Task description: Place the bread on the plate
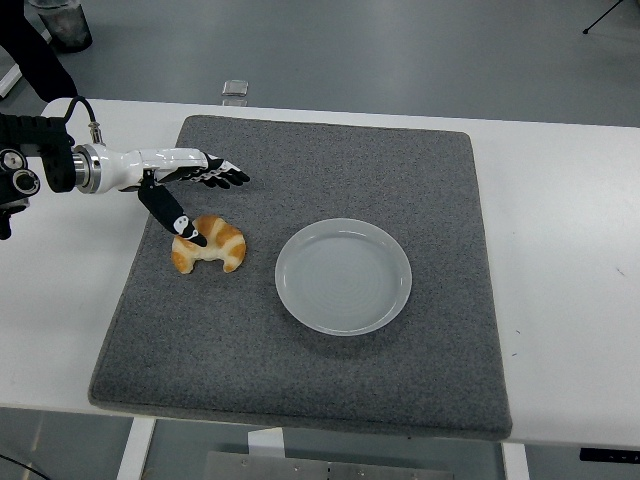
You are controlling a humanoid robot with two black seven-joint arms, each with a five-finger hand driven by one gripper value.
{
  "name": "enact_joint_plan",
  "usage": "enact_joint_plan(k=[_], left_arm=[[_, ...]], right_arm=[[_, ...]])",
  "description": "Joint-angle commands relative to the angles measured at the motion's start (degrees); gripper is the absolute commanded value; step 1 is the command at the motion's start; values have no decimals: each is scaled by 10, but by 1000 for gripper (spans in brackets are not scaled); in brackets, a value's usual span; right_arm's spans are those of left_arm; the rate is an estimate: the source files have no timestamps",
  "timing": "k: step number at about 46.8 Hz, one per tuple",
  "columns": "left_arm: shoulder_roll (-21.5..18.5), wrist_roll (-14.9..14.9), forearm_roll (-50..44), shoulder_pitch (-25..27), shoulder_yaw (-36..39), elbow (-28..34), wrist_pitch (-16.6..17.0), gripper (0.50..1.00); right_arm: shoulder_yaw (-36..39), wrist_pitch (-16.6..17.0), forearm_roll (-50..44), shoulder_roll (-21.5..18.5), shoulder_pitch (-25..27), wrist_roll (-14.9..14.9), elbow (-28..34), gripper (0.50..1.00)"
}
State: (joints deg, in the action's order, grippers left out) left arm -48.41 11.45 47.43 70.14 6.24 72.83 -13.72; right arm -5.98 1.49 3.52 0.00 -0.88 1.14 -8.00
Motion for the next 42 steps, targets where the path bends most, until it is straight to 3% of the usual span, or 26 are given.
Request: enact_joint_plan(k=[1,42], left_arm=[[0,2,14,0,3,-1,0,996],[16,8,138,-8,3,1,10,984]], right_arm=[[0,0,0,0,0,0,0,952],[0,0,0,0,0,0,0,954]])
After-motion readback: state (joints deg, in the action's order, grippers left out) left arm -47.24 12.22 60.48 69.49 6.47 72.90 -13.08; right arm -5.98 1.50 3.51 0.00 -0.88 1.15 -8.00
